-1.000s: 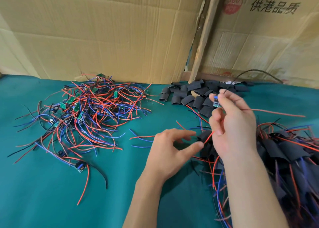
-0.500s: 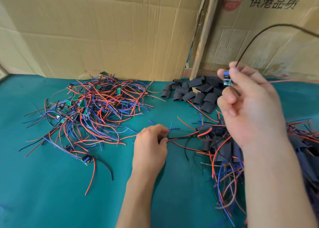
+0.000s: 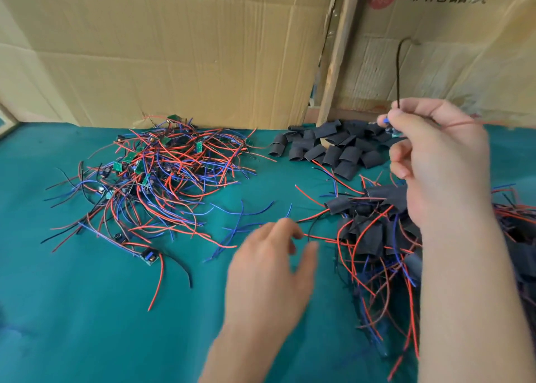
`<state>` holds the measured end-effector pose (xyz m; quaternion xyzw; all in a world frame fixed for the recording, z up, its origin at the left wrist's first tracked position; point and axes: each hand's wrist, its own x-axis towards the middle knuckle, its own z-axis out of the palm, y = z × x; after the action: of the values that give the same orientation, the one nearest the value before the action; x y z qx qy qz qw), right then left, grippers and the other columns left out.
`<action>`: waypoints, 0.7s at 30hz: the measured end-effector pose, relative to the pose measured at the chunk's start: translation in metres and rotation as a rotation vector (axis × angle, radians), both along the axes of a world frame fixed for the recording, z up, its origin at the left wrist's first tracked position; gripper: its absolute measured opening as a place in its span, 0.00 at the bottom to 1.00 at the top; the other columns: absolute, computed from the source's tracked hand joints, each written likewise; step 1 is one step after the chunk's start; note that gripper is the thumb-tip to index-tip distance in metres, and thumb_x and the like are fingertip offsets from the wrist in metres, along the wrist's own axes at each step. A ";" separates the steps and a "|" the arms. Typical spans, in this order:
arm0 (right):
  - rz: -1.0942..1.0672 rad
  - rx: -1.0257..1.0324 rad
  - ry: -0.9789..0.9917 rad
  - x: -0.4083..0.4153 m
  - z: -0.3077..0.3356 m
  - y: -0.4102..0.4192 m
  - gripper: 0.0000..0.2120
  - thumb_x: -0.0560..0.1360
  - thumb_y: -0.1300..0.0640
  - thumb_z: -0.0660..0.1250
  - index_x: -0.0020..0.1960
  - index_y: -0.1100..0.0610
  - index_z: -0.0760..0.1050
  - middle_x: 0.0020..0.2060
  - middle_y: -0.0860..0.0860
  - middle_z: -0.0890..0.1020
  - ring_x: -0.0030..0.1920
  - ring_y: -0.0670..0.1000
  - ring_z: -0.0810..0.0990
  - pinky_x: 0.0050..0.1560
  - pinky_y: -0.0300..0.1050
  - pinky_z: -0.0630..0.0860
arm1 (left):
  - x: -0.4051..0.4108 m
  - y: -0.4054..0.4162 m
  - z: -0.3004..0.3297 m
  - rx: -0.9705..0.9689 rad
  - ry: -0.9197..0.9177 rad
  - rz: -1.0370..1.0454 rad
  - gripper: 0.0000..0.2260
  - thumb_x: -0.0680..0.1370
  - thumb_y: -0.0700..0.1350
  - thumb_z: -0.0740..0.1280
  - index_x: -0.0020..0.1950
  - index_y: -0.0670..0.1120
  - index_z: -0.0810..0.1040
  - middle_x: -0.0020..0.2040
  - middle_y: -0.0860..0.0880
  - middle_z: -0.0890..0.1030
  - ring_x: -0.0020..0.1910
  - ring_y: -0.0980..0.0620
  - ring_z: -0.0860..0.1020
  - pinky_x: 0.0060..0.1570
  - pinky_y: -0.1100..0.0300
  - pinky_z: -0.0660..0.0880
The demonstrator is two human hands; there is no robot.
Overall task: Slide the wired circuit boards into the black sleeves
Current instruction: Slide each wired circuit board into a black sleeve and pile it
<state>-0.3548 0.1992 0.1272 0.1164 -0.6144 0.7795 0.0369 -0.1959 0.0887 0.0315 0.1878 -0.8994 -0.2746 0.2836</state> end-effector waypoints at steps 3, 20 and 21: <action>0.000 0.005 0.000 0.001 0.003 0.003 0.07 0.78 0.63 0.69 0.45 0.53 0.79 0.37 0.49 0.85 0.23 0.46 0.68 0.22 0.35 0.59 | -0.039 0.031 0.000 -0.017 -0.354 -0.057 0.22 0.77 0.67 0.58 0.46 0.48 0.76 0.44 0.48 0.83 0.47 0.40 0.80 0.43 0.49 0.77; 0.026 0.238 0.043 -0.002 -0.011 -0.001 0.06 0.76 0.63 0.71 0.45 0.52 0.80 0.41 0.55 0.86 0.24 0.46 0.74 0.23 0.36 0.64 | -0.019 -0.039 0.018 0.289 -0.185 0.031 0.07 0.75 0.50 0.73 0.39 0.50 0.82 0.32 0.55 0.83 0.35 0.53 0.83 0.46 0.53 0.79; 0.067 0.295 0.041 -0.002 -0.016 -0.005 0.06 0.76 0.63 0.70 0.45 0.53 0.80 0.40 0.54 0.86 0.24 0.45 0.75 0.23 0.36 0.65 | -0.018 -0.045 0.018 0.282 -0.156 0.067 0.07 0.76 0.50 0.73 0.38 0.50 0.81 0.32 0.55 0.83 0.34 0.54 0.83 0.46 0.54 0.79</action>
<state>-0.3572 0.1938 0.1114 0.1569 -0.7171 0.6791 0.0061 -0.2135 0.0438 0.0493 0.2764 -0.8644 -0.3732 0.1928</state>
